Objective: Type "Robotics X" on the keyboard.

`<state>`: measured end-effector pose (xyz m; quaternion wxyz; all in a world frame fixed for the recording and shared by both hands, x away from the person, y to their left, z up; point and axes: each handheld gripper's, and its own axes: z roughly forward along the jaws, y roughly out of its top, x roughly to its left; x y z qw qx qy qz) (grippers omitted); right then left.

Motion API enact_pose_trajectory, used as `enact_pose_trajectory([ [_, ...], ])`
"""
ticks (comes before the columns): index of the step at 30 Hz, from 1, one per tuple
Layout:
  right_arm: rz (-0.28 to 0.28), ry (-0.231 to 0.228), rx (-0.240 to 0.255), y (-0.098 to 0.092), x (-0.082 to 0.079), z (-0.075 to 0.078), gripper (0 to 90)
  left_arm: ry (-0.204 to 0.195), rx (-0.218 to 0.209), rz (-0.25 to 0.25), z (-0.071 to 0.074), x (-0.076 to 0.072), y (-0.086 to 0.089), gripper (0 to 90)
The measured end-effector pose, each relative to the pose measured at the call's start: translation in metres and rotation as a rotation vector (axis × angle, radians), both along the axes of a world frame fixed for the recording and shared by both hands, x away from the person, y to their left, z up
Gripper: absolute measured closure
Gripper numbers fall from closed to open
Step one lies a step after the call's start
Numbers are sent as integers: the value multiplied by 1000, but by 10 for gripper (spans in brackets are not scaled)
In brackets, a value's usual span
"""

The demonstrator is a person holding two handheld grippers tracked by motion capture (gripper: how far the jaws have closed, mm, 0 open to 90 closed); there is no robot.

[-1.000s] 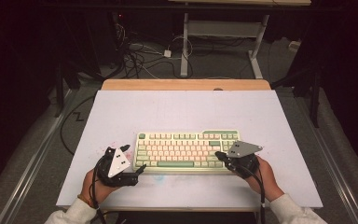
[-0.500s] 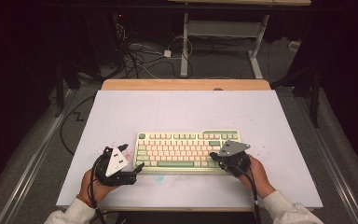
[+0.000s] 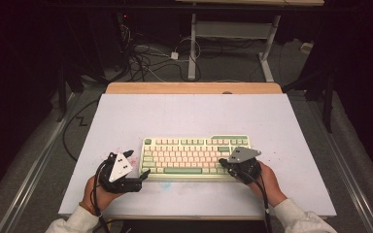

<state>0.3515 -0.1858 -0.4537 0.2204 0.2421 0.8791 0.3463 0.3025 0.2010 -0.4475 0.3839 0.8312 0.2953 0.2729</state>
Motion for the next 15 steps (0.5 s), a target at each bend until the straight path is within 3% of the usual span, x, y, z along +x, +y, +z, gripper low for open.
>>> enact_pose_trajectory([
  [6,-2,2,-3,0,0,-2,900,19,2,12,2,1,1,172],
  [8,-3,3,-1,0,-1,-3,900,43,8,17,4,3,0,193],
  [10,-4,4,-1,0,-1,-3,900,75,41,28,5,8,0,226],
  [11,-5,3,-1,0,-1,-3,900,104,42,35,5,10,0,225],
  [14,-6,3,-1,0,-1,-3,900,119,15,24,10,15,1,239],
  [15,-6,1,-2,1,-1,-3,900,121,2,13,12,16,2,300],
])
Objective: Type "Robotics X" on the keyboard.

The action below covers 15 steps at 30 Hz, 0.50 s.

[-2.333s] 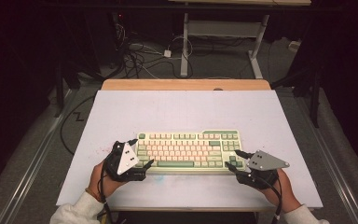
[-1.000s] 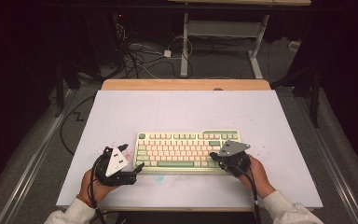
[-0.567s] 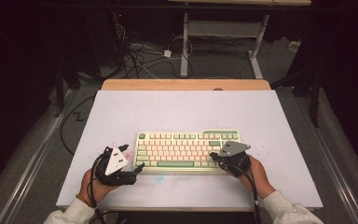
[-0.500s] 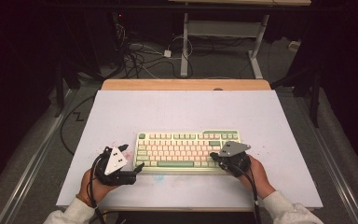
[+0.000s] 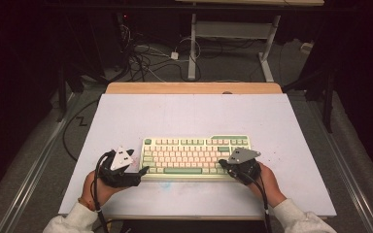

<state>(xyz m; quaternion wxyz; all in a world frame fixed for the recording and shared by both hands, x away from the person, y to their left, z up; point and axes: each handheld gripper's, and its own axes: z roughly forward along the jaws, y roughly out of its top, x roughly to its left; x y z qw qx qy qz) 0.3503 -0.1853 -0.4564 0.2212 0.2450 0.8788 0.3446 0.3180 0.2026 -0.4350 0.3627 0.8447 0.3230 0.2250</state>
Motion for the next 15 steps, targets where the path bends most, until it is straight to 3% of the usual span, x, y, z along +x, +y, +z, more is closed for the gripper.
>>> enact_pose_trajectory([
  [2,1,-3,-3,0,0,0,900,2,-16,-19,4,1,0,434],
  [3,2,-4,-4,0,0,0,900,5,-18,-31,6,2,0,561],
  [7,2,-4,-3,0,0,0,900,24,-23,-67,9,9,-5,793],
  [10,1,-4,-2,0,0,0,900,40,-3,-94,9,13,-13,874],
  [15,-3,-6,-3,0,-1,0,900,51,24,-147,10,17,-30,875],
])
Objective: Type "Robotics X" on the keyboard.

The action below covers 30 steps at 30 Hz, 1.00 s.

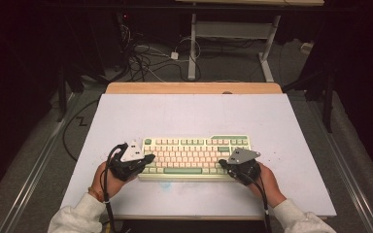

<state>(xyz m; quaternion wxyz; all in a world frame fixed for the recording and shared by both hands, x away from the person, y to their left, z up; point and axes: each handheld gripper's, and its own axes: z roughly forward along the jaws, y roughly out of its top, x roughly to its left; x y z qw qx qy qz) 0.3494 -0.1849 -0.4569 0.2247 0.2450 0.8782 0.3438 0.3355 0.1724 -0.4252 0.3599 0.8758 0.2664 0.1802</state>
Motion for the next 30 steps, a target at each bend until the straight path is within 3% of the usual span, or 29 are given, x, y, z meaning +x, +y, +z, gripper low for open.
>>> enact_pose_trajectory([
  [14,-2,-2,1,0,-1,0,900,52,43,-35,-13,18,-28,875],
  [24,-2,-7,-3,0,-1,0,900,68,66,-42,-20,18,-33,874],
  [30,0,-7,-3,0,-1,0,900,76,51,-43,-20,18,-34,875],
])
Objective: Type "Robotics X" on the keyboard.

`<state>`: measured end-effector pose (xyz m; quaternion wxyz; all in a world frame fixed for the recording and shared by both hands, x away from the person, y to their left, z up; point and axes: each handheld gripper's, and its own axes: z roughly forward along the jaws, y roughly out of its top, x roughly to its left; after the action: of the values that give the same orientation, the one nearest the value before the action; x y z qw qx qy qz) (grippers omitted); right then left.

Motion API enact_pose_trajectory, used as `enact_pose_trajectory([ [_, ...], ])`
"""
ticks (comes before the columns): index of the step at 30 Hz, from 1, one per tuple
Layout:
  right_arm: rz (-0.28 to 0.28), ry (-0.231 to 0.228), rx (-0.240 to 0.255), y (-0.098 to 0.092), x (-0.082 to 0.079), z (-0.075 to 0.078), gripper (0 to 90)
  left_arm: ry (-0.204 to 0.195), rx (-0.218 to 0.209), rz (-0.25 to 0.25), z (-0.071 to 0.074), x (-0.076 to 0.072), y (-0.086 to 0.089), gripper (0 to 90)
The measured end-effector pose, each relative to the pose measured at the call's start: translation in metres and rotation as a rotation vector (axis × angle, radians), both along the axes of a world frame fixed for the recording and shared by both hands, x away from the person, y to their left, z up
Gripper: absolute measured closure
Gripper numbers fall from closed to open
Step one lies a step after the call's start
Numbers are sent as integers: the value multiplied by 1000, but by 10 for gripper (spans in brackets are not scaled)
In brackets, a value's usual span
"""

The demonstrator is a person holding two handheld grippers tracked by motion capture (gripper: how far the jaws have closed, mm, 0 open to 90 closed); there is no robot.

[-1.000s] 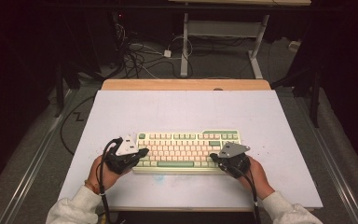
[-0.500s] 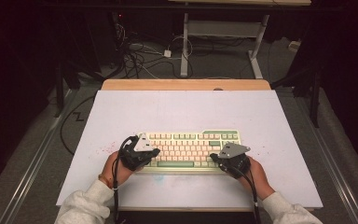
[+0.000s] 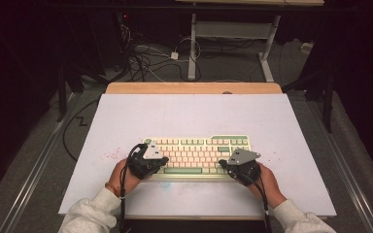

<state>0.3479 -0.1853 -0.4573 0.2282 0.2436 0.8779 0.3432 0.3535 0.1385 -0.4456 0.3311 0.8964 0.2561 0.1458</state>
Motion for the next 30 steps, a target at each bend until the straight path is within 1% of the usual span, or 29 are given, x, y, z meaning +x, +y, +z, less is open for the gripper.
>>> enact_pose_trajectory([
  [4,1,0,-1,0,0,0,900,-14,14,-7,-1,-2,-2,875],
  [7,1,-1,0,0,0,0,900,-19,0,-14,0,-1,-1,876],
  [8,1,0,1,0,0,0,900,-27,-10,-3,1,-1,0,875],
  [10,0,-2,0,0,0,0,900,-20,-12,-7,1,-1,1,875],
  [15,1,-3,0,0,0,0,900,-22,16,-8,-2,-1,-1,875],
  [19,-1,-1,3,0,0,0,900,-18,21,-1,-3,-1,-2,875],
  [24,0,-4,-1,0,0,0,900,-23,42,-7,-6,-2,-3,875],
  [25,-1,-4,0,0,0,0,900,-29,42,-2,-6,-2,-3,875],
  [28,0,-3,1,0,0,0,900,-28,35,9,-6,-1,0,875],
  [30,-2,-4,0,0,0,0,900,-32,22,11,-4,-2,2,875],
])
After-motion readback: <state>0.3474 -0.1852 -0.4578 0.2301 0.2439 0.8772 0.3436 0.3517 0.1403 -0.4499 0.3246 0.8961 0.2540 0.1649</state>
